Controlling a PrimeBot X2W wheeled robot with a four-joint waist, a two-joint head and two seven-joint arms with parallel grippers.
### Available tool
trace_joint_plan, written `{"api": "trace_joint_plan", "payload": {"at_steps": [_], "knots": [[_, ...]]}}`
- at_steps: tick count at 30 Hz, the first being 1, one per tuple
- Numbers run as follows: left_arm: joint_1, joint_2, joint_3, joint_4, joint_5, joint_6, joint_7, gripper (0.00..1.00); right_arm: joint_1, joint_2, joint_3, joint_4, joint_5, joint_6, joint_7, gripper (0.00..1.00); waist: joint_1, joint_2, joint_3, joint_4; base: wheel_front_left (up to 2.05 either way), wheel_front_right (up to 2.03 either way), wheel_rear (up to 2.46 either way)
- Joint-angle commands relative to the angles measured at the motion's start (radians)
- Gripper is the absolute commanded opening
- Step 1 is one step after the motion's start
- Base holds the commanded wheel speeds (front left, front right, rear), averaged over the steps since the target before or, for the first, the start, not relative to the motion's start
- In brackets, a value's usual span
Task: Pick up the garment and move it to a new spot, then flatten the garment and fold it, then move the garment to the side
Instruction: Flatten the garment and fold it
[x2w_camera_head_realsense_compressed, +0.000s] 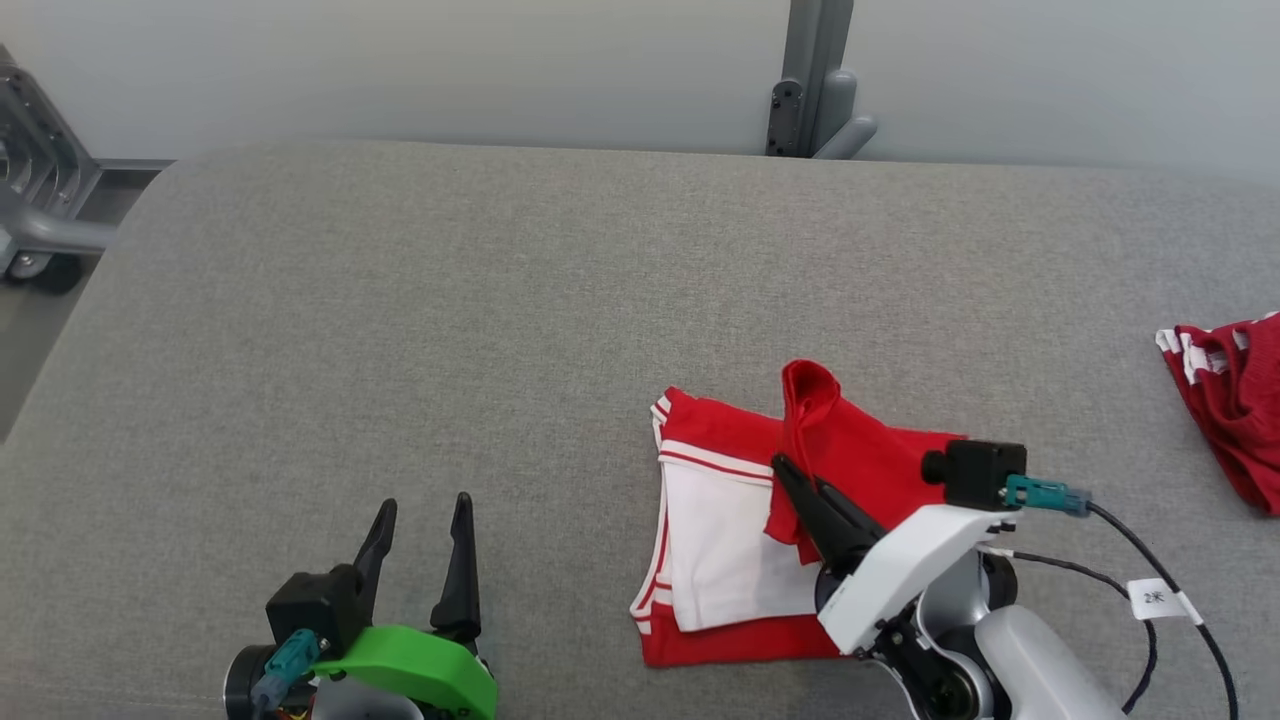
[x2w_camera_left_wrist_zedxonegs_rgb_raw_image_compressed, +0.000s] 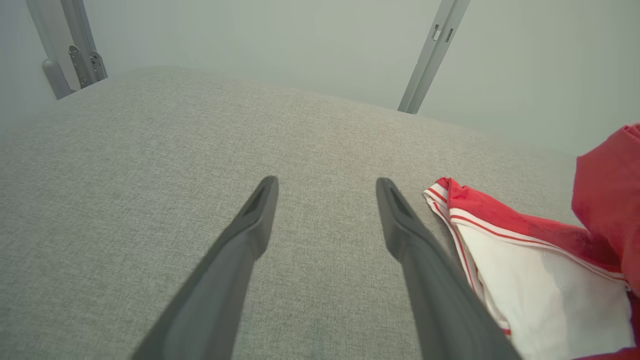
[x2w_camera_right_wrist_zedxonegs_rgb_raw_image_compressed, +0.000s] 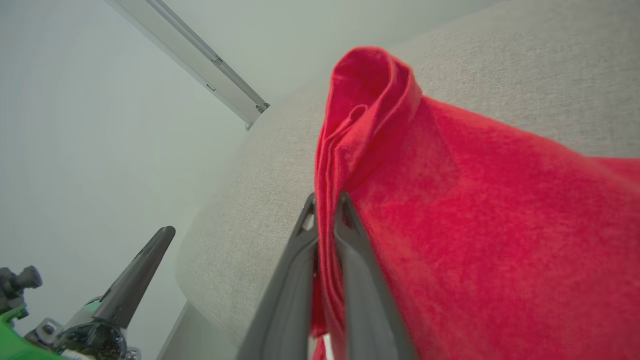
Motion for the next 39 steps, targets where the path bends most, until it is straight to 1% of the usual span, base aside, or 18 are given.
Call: {"api": "trace_joint_plan", "payload": {"at_steps": [1,7,14,15,16,17,18,19,22,26,30,32,34,37,39], "knots": [[-0.022,-0.004,0.0,0.004,0.006,-0.004,-0.007,1.0,-0.02,0.004,0.014,0.021,0.01,0.0,-0.013,0.0,0.0,0.0,0.009,0.014,0.0,0.0,0.0],[-0.032,-0.014,-0.004,0.012,0.007,-0.008,-0.01,1.0,-0.071,0.023,0.075,0.124,0.015,0.0,-0.039,0.0,0.0,0.0,0.025,0.041,0.0,0.0,0.0],[-0.039,-0.02,0.0,0.025,0.011,-0.015,-0.012,1.0,-0.128,0.034,0.105,0.273,-0.004,0.0,-0.082,0.0,0.0,0.0,0.036,0.058,0.0,0.0,0.0],[-0.039,-0.022,0.0,0.026,0.011,-0.015,-0.013,1.0,-0.133,0.035,0.11,0.291,-0.002,0.0,-0.087,0.02,0.0,0.0,0.038,0.06,0.0,0.0,0.0],[-0.04,-0.022,0.0,0.027,0.012,-0.015,-0.013,1.0,-0.141,0.036,0.115,0.308,0.0,0.0,-0.094,0.11,0.0,0.0,0.039,0.061,0.0,0.0,0.0],[-0.041,-0.023,0.001,0.028,0.013,-0.016,-0.014,1.0,-0.149,0.036,0.122,0.321,0.004,0.0,-0.099,0.31,0.0,0.0,0.04,0.061,0.0,0.0,0.0],[-0.041,-0.024,0.002,0.028,0.014,-0.016,-0.014,1.0,-0.156,0.038,0.131,0.33,0.012,0.0,-0.104,0.44,0.0,0.0,0.041,0.061,0.0,0.0,0.0],[-0.041,-0.025,0.002,0.029,0.015,-0.016,-0.014,1.0,-0.163,0.038,0.139,0.338,0.017,0.0,-0.112,1.0,0.0,0.0,0.043,0.061,0.0,0.0,0.0],[-0.041,-0.028,0.003,0.032,0.017,-0.018,-0.016,1.0,-0.18,0.039,0.169,0.349,0.045,0.0,-0.131,1.0,0.0,0.0,0.045,0.059,0.0,0.0,0.0],[-0.044,-0.03,0.003,0.038,0.019,-0.019,-0.017,1.0,-0.199,0.039,0.216,0.331,0.091,0.0,-0.165,1.0,0.0,0.0,0.046,0.056,0.0,0.0,0.0],[-0.046,-0.031,0.003,0.041,0.021,-0.021,-0.017,1.0,-0.213,0.038,0.218,0.324,0.093,0.0,-0.208,1.0,0.0,0.0,0.045,0.053,0.0,0.0,0.0],[-0.045,-0.032,0.002,0.043,0.024,-0.022,-0.017,1.0,-0.218,0.028,0.207,0.326,0.071,0.0,-0.246,1.0,0.0,0.0,0.043,0.05,0.0,0.0,0.0],[-0.041,-0.034,-0.002,0.044,0.027,-0.024,-0.017,1.0,-0.224,0.004,0.189,0.334,0.031,0.0,-0.296,1.0,0.0,0.0,0.039,0.044,0.0,0.0,0.0],[-0.034,-0.037,-0.008,0.046,0.03,-0.027,-0.017,1.0,-0.225,-0.021,0.148,0.347,-0.056,0.0,-0.356,1.0,0.0,0.0,0.03,0.032,0.0,0.0,0.0],[-0.029,-0.037,-0.012,0.046,0.033,-0.028,-0.017,1.0,-0.217,-0.037,0.109,0.345,-0.135,0.0,-0.379,1.0,0.0,0.0,0.024,0.02,0.0,0.0,0.0]]}}
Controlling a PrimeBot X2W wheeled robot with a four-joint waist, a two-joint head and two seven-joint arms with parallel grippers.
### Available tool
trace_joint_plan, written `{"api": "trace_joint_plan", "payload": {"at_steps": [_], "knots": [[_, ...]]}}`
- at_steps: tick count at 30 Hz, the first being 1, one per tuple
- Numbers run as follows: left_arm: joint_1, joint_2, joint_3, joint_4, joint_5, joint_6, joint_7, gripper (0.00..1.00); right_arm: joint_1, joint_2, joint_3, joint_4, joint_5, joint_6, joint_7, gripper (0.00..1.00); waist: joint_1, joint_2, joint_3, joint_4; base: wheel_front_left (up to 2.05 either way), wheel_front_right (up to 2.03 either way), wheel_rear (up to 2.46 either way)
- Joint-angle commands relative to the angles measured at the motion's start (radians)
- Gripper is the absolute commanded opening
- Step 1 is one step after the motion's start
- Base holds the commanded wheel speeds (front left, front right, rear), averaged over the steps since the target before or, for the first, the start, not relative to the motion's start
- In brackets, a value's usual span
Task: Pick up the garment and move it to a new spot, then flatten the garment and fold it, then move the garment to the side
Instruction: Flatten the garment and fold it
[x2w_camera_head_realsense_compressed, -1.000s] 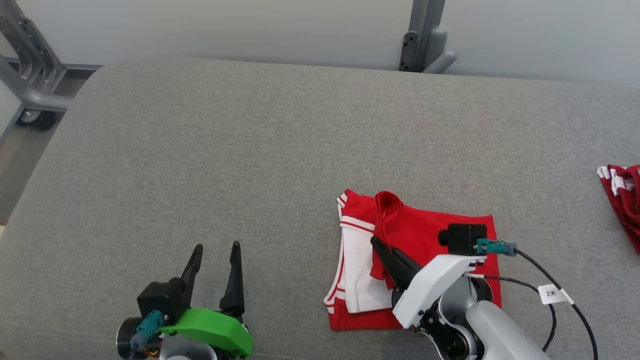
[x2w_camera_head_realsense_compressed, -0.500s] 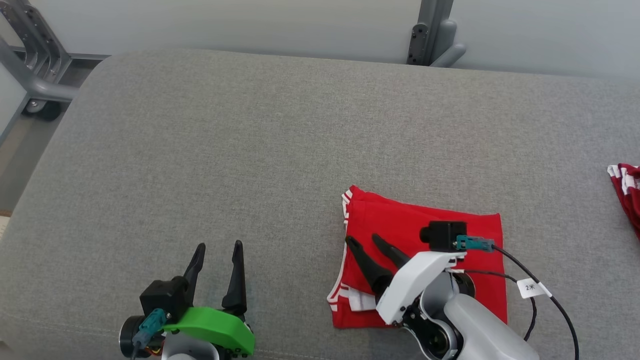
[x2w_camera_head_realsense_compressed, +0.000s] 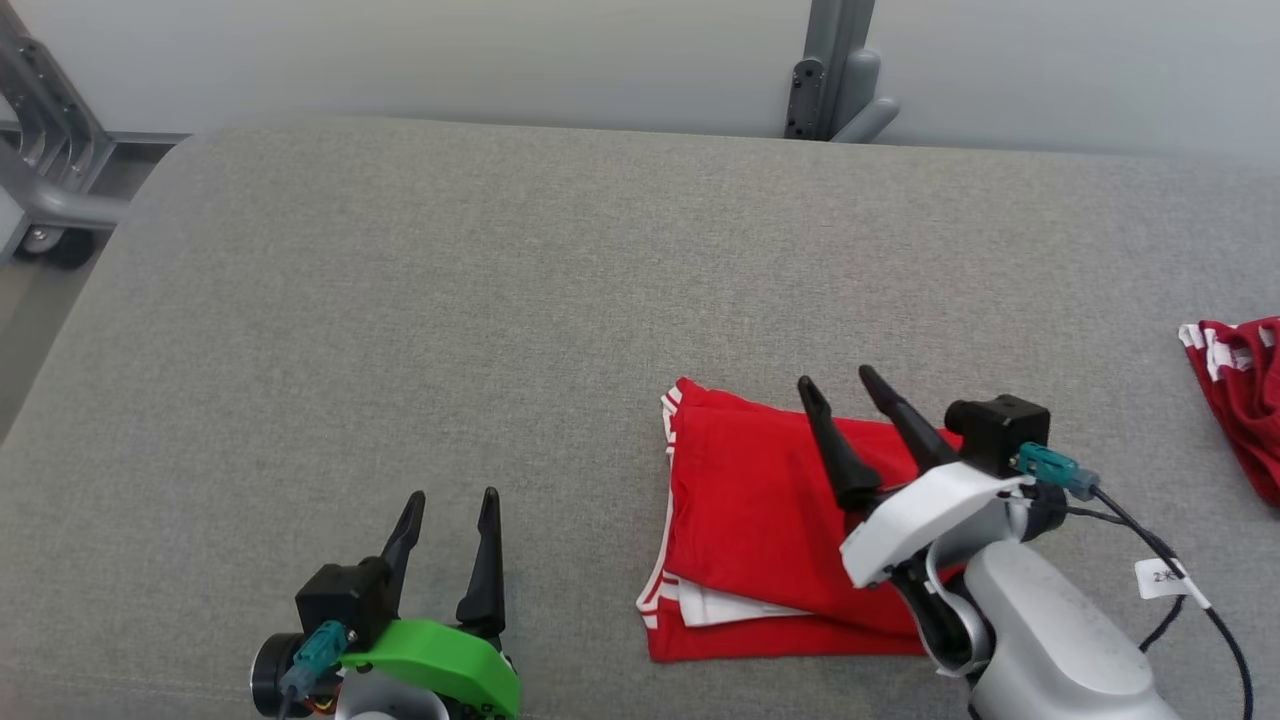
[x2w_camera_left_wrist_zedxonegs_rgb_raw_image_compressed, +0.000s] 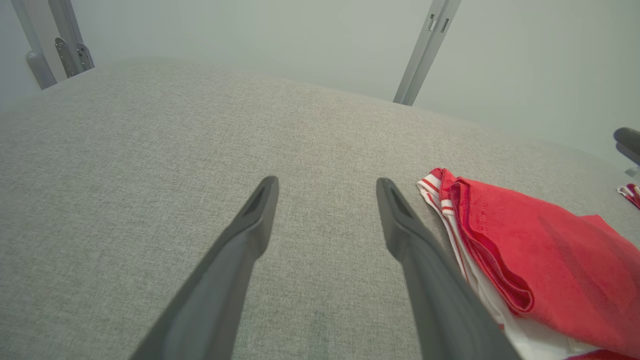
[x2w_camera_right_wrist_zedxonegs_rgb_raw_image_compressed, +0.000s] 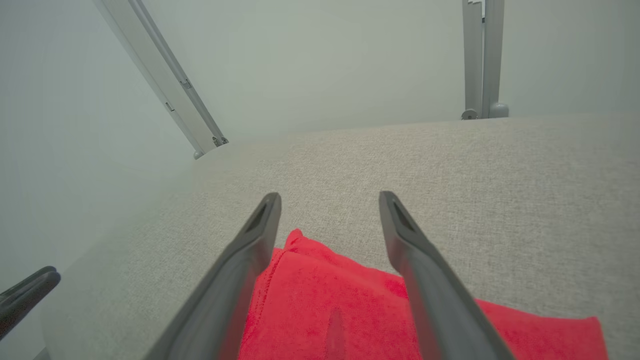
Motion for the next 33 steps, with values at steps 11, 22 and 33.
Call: {"api": "trace_joint_plan", "payload": {"at_steps": [11,22,33], "knots": [[-0.011,-0.01,0.0,-0.002,0.032,-0.004,-0.005,1.0,0.189,0.043,-0.314,-0.195,-0.381,0.0,-0.02,1.0,0.0,0.0,-0.045,-0.102,0.0,0.0,0.0],[0.051,-0.03,0.107,-0.046,0.097,-0.007,-0.005,1.0,0.369,0.073,-0.449,-0.37,-0.49,0.0,-0.02,1.0,0.0,0.0,-0.077,-0.163,0.0,0.0,0.0],[0.095,-0.053,0.182,-0.061,0.148,-0.036,-0.005,1.0,0.423,0.078,-0.449,-0.41,-0.455,0.0,-0.02,1.0,0.0,0.0,-0.087,-0.167,0.0,0.0,0.0]]}}
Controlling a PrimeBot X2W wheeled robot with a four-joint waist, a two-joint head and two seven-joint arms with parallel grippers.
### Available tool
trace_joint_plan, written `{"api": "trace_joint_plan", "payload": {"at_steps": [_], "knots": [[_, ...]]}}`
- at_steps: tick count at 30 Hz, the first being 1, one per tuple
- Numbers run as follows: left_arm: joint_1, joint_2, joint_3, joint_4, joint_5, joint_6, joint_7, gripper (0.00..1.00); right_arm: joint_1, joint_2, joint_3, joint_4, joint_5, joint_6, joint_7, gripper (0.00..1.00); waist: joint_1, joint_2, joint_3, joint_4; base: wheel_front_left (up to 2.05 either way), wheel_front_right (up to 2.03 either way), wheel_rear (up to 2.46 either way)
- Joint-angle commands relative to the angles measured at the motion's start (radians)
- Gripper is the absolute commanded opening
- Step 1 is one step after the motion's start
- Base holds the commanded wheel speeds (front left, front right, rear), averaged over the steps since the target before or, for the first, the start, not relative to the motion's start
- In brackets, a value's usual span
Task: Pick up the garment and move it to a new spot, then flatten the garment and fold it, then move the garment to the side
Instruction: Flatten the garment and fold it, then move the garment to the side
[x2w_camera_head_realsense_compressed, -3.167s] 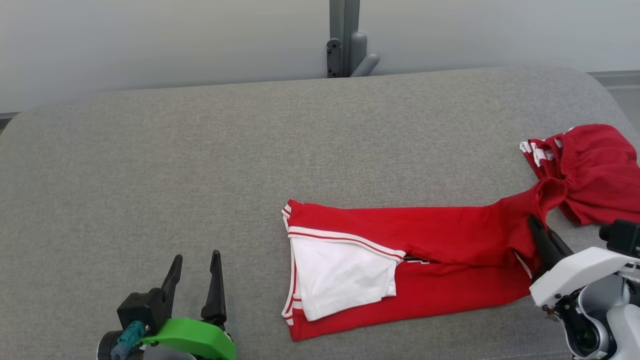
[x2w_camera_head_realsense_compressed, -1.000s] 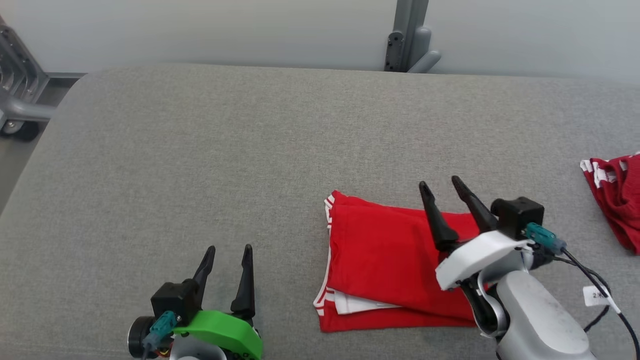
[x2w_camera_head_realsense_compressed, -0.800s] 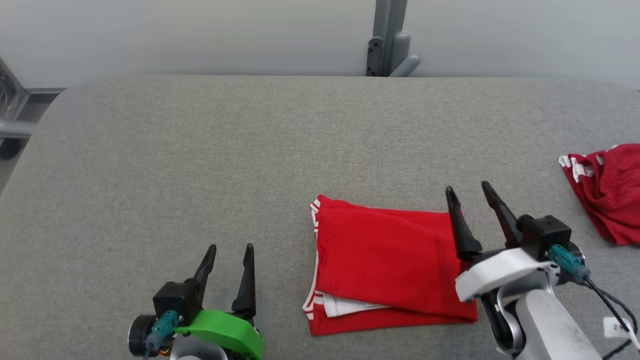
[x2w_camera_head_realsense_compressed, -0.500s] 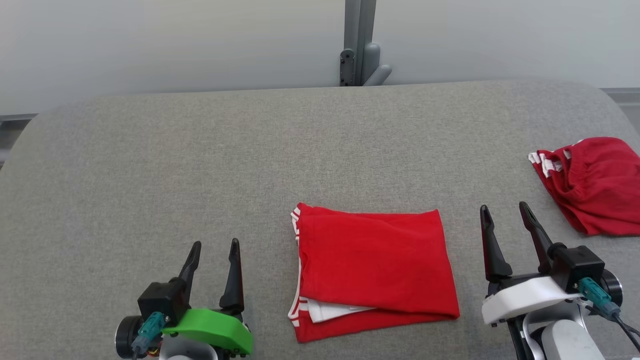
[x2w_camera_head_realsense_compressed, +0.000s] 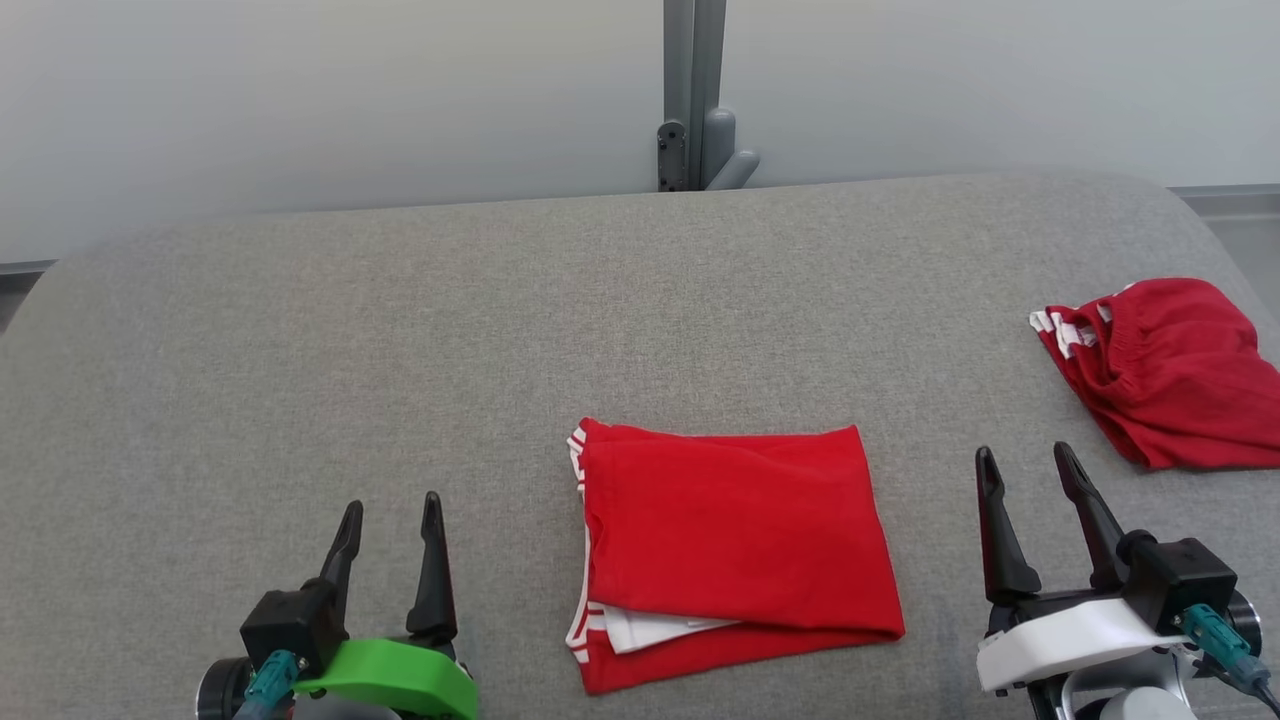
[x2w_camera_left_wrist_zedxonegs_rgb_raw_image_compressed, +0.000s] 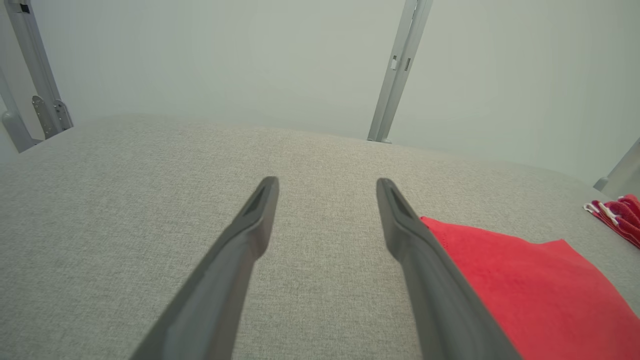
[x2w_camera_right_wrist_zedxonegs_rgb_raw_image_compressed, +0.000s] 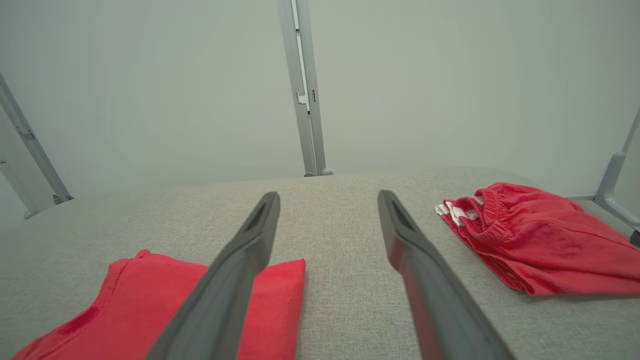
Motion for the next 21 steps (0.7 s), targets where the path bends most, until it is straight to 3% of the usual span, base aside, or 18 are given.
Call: {"api": "trace_joint_plan", "payload": {"at_steps": [1,10,13,21], "knots": [[0.013,-0.003,0.009,-0.002,0.01,-0.007,-0.005,1.0,0.012,0.0,0.0,-0.005,0.006,0.0,-0.003,1.0,0.0,0.0,-0.002,0.002,0.0,0.0,0.0],[0.015,-0.021,0.04,0.008,0.042,-0.032,-0.005,1.0,0.003,0.0,-0.014,0.018,0.022,0.0,0.019,1.0,0.0,0.0,-0.006,0.013,0.0,0.0,0.0],[0.011,-0.032,0.05,0.015,0.06,-0.043,-0.005,1.0,-0.057,-0.015,0.008,0.103,0.017,0.0,0.151,1.0,0.0,0.0,0.003,0.021,0.0,0.0,0.0],[-0.011,-0.045,0.053,0.032,0.071,-0.056,-0.005,1.0,-0.173,-0.121,0.132,0.268,0.192,0.0,0.377,1.0,0.0,0.0,0.031,0.059,0.0,0.0,0.0]]}}
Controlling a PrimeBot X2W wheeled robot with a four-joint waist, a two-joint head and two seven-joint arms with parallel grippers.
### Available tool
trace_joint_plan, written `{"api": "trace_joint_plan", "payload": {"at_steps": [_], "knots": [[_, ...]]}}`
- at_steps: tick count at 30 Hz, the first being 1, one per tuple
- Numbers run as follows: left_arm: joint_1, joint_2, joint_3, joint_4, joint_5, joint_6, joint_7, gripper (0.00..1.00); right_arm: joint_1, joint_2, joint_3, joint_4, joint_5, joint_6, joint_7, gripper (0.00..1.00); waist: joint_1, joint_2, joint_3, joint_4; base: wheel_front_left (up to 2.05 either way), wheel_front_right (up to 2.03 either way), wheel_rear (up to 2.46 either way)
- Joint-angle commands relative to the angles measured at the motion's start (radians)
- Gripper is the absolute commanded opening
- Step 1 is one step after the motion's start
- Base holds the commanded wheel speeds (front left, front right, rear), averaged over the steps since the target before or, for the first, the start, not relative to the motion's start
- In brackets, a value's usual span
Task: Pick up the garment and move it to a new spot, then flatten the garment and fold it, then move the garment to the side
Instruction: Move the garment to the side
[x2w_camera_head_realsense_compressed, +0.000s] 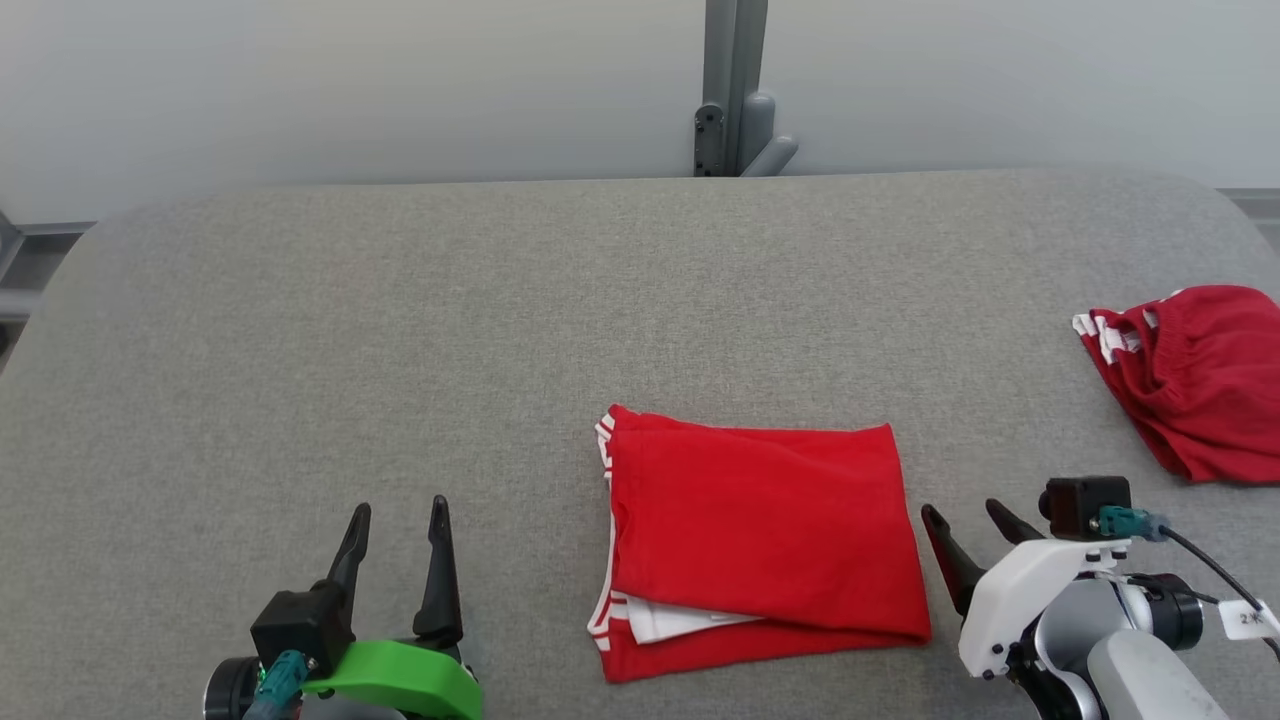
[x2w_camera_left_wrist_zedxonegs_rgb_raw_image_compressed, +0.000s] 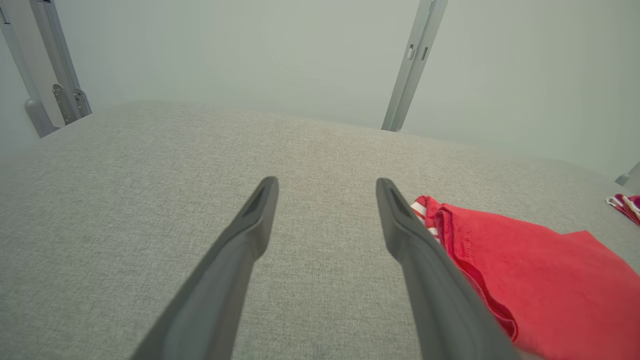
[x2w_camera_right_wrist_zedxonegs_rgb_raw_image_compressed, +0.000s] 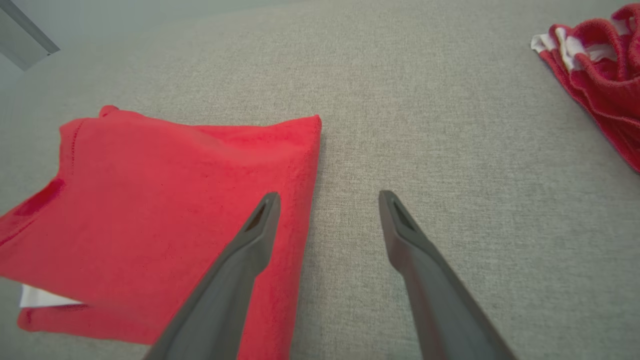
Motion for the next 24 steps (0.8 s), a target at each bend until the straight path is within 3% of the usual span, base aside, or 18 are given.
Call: {"api": "trace_joint_plan", "payload": {"at_steps": [1,18,19,20,21,24], "knots": [[-0.015,-0.003,0.004,0.002,0.007,-0.004,-0.004,1.0,-0.03,-0.02,0.024,0.023,0.035,0.0,0.03,1.0,0.0,0.0,0.017,0.02,0.0,0.0,0.0],[-0.05,-0.014,0.028,0.012,0.028,-0.021,-0.004,1.0,-0.192,-0.121,0.22,0.234,0.346,0.0,0.158,1.0,0.0,0.0,0.091,0.112,0.0,0.0,0.0],[-0.052,-0.015,0.029,0.012,0.029,-0.021,-0.004,1.0,-0.198,-0.125,0.232,0.241,0.357,0.0,0.154,0.92,0.0,0.0,0.092,0.113,0.0,0.0,0.0],[-0.052,-0.015,0.03,0.012,0.031,-0.021,-0.004,1.0,-0.203,-0.128,0.243,0.245,0.365,0.0,0.152,0.63,0.0,0.0,0.092,0.114,0.0,0.0,0.0],[-0.052,-0.015,0.03,0.012,0.031,-0.021,-0.004,1.0,-0.203,-0.128,0.243,0.245,0.365,0.0,0.152,0.63,0.0,0.0,0.092,0.114,0.0,0.0,0.0],[-0.052,-0.016,0.034,0.013,0.033,-0.021,-0.004,1.0,-0.219,-0.136,0.279,0.257,0.386,0.0,0.139,0.11,0.0,0.0,0.094,0.109,0.0,0.0,0.0]]}}
